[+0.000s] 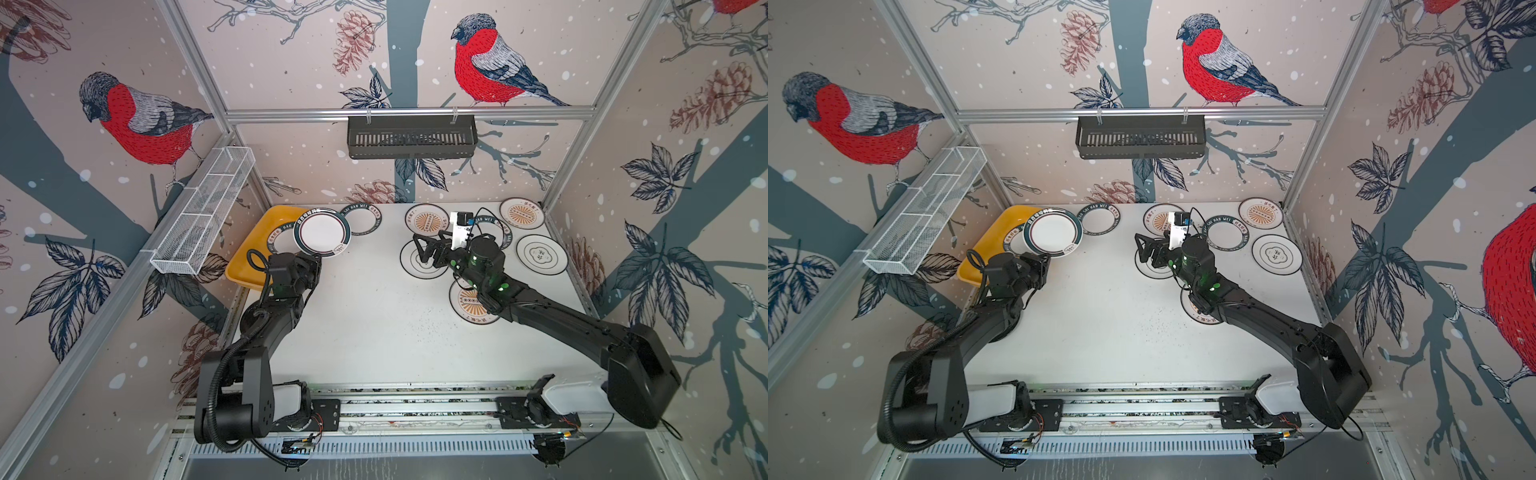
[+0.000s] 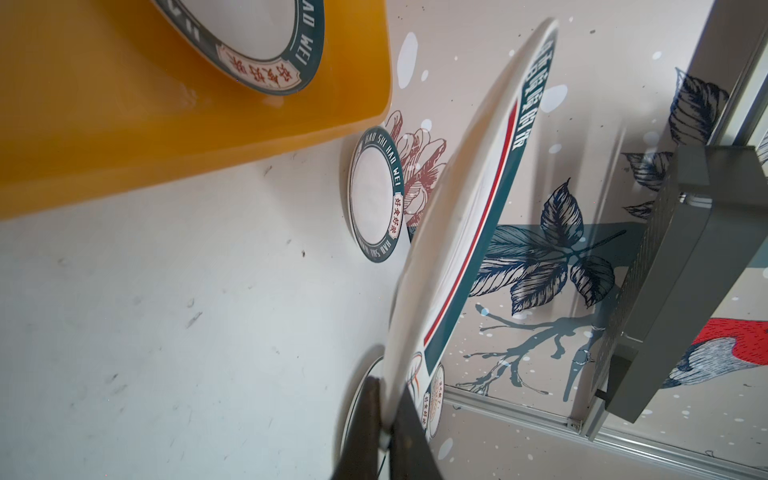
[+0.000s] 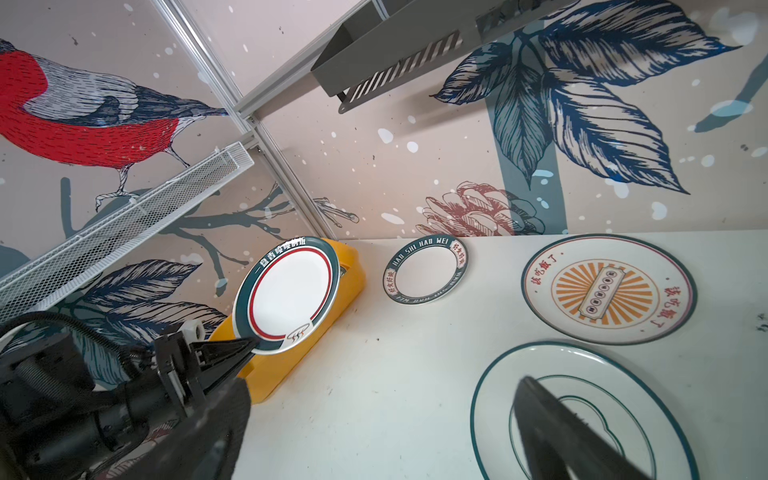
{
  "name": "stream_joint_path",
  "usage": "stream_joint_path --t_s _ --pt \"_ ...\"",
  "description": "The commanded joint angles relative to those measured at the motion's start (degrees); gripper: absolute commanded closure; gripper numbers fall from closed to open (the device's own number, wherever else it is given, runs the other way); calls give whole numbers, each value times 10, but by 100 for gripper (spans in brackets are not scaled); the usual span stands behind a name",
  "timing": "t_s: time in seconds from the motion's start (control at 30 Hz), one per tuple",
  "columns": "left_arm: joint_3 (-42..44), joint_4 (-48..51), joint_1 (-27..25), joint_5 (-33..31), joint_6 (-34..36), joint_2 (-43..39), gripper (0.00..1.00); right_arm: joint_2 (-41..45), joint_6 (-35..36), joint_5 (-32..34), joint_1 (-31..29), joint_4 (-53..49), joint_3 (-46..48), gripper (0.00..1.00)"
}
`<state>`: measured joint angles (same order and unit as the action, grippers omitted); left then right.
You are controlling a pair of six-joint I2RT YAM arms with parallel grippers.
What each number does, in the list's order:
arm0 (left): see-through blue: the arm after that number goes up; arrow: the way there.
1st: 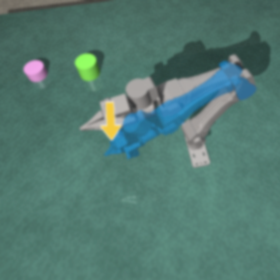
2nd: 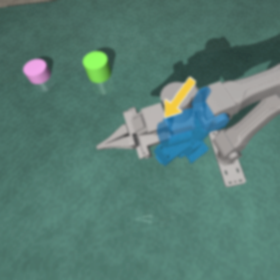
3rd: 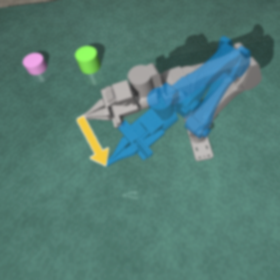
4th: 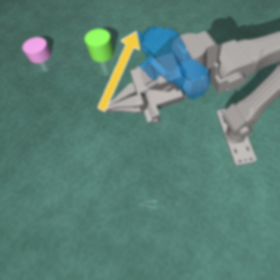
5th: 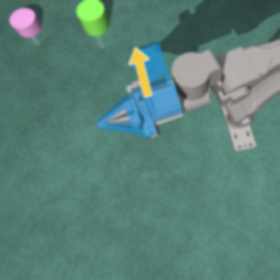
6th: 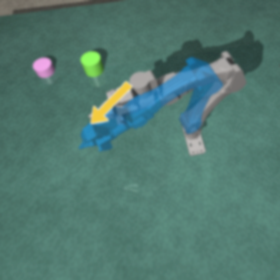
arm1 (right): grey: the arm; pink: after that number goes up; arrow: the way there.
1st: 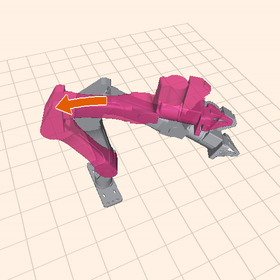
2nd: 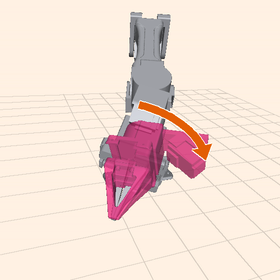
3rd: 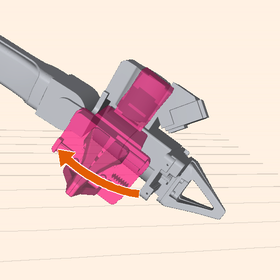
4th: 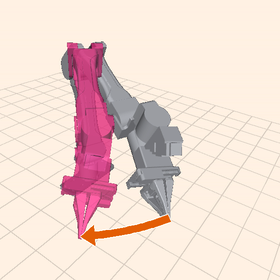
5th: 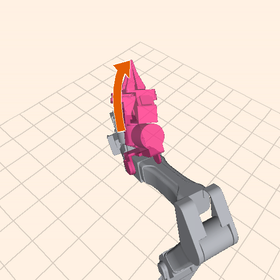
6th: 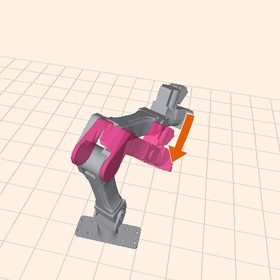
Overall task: Place the plates into the plastic bin on the countertop
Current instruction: 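Lift the red-ringed plate with the left gripper toward the yellow bin, then lower the red-ringed plate into the yellow bin and open the left gripper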
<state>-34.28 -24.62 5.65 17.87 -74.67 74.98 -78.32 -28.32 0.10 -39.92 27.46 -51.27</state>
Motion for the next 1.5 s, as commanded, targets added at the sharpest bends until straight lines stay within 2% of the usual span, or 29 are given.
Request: stream_joint_path --t_s 0.0,0.17,0.43,0.83,1.0,1.2,1.47 --pt "-23 -50 39 55 23 24 98 -3 3 17 -8 12 -12 1" --pt "-47 -56 105 86 42 69 98 -1 5 42 -17 1 -13 1" --pt "-123 -52 171 152 69 188 98 0 2 62 -25 1 -16 0" --pt "-262 35 187 166 136 332 95 34 6 116 -41 -12 5 1" --pt "-285 44 189 171 137 372 94 49 6 134 -40 -21 15 0" --pt "-294 13 193 172 104 405 94 63 9 143 -40 -29 25 0" --pt "-324 51 193 160 115 422 80 97 0 167 -41 -35 44 1"
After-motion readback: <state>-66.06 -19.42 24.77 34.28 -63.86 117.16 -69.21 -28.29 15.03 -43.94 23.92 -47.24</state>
